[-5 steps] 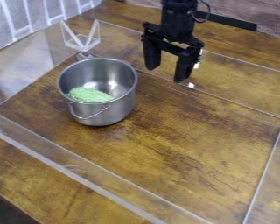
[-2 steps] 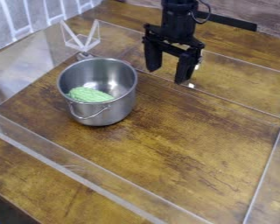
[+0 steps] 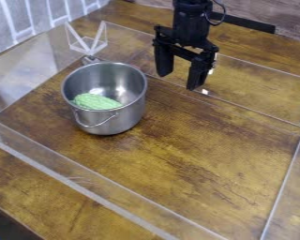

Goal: Put the green object in the silver pot

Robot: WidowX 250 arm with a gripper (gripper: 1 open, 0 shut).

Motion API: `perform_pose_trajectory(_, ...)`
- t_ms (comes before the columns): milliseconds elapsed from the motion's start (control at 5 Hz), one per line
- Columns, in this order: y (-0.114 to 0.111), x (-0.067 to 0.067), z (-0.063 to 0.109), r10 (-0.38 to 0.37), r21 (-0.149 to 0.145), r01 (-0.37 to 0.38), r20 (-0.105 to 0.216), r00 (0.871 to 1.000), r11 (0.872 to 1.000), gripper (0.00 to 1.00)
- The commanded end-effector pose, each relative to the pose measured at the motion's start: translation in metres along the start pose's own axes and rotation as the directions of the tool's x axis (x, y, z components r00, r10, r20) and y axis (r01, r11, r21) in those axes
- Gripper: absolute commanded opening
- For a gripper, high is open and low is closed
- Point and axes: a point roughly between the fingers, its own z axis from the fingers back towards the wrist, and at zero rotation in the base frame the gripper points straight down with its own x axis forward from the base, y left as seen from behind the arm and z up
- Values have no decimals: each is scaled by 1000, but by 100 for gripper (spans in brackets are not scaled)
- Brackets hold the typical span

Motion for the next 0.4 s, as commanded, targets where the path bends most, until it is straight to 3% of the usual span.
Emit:
perform_pose_trajectory(0, 15, 1, 42, 28, 13, -30, 99, 995, 999, 100)
perform_pose_trajectory(200, 8, 0, 47, 18, 24, -21, 106, 994, 1000, 100)
